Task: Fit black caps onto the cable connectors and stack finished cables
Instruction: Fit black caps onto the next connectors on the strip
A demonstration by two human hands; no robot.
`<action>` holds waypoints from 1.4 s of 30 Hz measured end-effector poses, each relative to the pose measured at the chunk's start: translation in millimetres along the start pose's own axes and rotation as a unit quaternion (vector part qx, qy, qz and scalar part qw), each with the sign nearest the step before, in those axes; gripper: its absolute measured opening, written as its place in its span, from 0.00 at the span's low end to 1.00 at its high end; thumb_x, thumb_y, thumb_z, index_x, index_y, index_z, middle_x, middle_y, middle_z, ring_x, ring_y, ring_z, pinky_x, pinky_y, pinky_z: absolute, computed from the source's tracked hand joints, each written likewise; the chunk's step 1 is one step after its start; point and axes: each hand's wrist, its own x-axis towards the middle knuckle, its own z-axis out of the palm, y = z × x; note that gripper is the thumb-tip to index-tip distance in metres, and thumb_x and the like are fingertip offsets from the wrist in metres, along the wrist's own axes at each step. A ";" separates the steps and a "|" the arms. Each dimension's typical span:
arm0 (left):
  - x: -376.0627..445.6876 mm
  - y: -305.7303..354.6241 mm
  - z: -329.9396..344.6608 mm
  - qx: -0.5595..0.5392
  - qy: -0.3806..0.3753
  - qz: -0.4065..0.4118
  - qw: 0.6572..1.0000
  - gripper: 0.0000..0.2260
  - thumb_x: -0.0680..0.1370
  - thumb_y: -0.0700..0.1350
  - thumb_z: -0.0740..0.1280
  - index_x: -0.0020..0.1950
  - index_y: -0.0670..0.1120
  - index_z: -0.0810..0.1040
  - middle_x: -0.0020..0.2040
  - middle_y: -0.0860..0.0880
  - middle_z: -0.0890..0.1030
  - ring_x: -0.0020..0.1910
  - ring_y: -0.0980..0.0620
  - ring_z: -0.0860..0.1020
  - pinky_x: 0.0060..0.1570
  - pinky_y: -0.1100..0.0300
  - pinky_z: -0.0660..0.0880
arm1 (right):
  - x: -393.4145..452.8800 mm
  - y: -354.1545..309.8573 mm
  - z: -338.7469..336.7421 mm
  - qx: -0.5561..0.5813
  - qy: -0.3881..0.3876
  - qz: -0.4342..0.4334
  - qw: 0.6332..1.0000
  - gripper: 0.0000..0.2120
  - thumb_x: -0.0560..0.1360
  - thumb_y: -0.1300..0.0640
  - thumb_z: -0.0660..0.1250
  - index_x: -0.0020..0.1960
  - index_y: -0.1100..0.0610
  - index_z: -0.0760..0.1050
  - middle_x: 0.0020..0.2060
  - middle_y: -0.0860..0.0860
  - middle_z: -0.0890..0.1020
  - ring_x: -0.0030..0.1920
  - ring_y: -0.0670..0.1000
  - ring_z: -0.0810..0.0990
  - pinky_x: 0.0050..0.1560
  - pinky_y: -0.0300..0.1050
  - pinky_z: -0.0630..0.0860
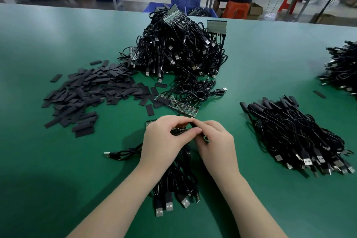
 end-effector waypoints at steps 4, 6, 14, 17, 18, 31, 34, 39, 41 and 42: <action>-5.6 -1.1 1.4 -0.014 0.014 -0.012 1.000 0.10 0.70 0.57 0.72 0.50 0.59 0.85 0.46 0.64 0.83 0.49 0.63 0.80 0.50 0.68 0.75 | -2.0 -0.6 0.4 -0.023 0.017 -0.020 0.999 0.16 0.70 0.69 0.72 0.57 0.60 0.83 0.43 0.53 0.83 0.42 0.50 0.79 0.44 0.33 0.71; -7.3 -0.2 2.6 -0.033 0.011 -0.018 0.999 0.09 0.71 0.55 0.72 0.51 0.61 0.83 0.47 0.65 0.83 0.50 0.61 0.81 0.51 0.67 0.76 | -1.9 -3.4 0.0 0.000 0.018 -0.012 1.000 0.15 0.71 0.67 0.70 0.57 0.59 0.83 0.44 0.51 0.84 0.44 0.46 0.79 0.48 0.28 0.70; -4.2 -5.2 -1.8 -0.009 -0.009 0.037 0.999 0.12 0.76 0.41 0.72 0.58 0.50 0.83 0.53 0.60 0.82 0.57 0.64 0.77 0.58 0.72 0.70 | 0.8 -2.8 -7.9 0.118 -0.046 0.041 0.991 0.17 0.74 0.66 0.72 0.61 0.54 0.81 0.53 0.34 0.79 0.56 0.29 0.76 0.59 0.26 0.70; -3.3 -5.6 -2.9 0.004 -0.018 0.065 0.998 0.11 0.76 0.40 0.71 0.58 0.48 0.83 0.53 0.59 0.81 0.57 0.65 0.76 0.59 0.72 0.68 | 2.9 -1.8 -10.4 0.125 -0.044 0.048 0.990 0.16 0.73 0.65 0.74 0.59 0.53 0.82 0.50 0.31 0.79 0.54 0.34 0.79 0.57 0.28 0.72; -3.1 -5.7 -3.2 0.004 -0.020 0.071 0.997 0.11 0.76 0.40 0.71 0.57 0.48 0.83 0.53 0.59 0.81 0.57 0.66 0.76 0.59 0.72 0.68 | 3.5 -1.6 -10.8 0.123 -0.042 0.042 0.991 0.16 0.73 0.65 0.74 0.58 0.54 0.83 0.49 0.32 0.79 0.54 0.36 0.79 0.57 0.28 0.73; 4.7 -11.0 -10.2 0.149 -0.071 0.054 0.985 0.17 0.76 0.53 0.70 0.65 0.53 0.79 0.54 0.56 0.79 0.54 0.58 0.77 0.55 0.58 0.74 | 4.0 1.1 -9.3 0.124 0.013 0.077 0.989 0.12 0.73 0.63 0.74 0.47 0.46 0.83 0.42 0.32 0.81 0.45 0.36 0.81 0.49 0.26 0.73; 7.2 -18.3 -7.8 0.317 -0.130 0.025 0.939 0.19 0.79 0.55 0.66 0.70 0.54 0.74 0.59 0.55 0.77 0.59 0.52 0.74 0.57 0.56 0.70 | 5.2 2.7 -11.5 0.166 0.039 0.161 0.972 0.14 0.74 0.60 0.74 0.44 0.40 0.80 0.41 0.37 0.83 0.44 0.38 0.82 0.47 0.28 0.74; 10.2 -24.8 -3.7 0.329 -0.134 0.005 0.935 0.16 0.79 0.57 0.65 0.65 0.56 0.78 0.57 0.54 0.78 0.59 0.51 0.75 0.55 0.55 0.70 | 6.4 1.7 -11.2 0.220 0.040 0.244 0.944 0.11 0.74 0.58 0.74 0.44 0.41 0.80 0.39 0.35 0.84 0.41 0.38 0.82 0.44 0.27 0.74; 10.4 -24.4 -2.7 0.337 -0.124 0.017 0.933 0.14 0.79 0.56 0.65 0.63 0.57 0.79 0.55 0.55 0.80 0.57 0.50 0.76 0.54 0.55 0.70 | 6.1 1.8 -10.4 0.221 0.032 0.249 0.942 0.10 0.74 0.58 0.74 0.44 0.42 0.81 0.39 0.36 0.85 0.40 0.38 0.82 0.43 0.28 0.75; 9.9 -24.1 -2.4 0.340 -0.122 0.024 0.932 0.13 0.79 0.56 0.64 0.62 0.58 0.79 0.55 0.55 0.81 0.56 0.50 0.76 0.53 0.55 0.70 | 5.6 2.0 -9.8 0.222 0.030 0.252 0.942 0.09 0.73 0.58 0.75 0.44 0.43 0.81 0.38 0.37 0.85 0.39 0.39 0.82 0.43 0.29 0.75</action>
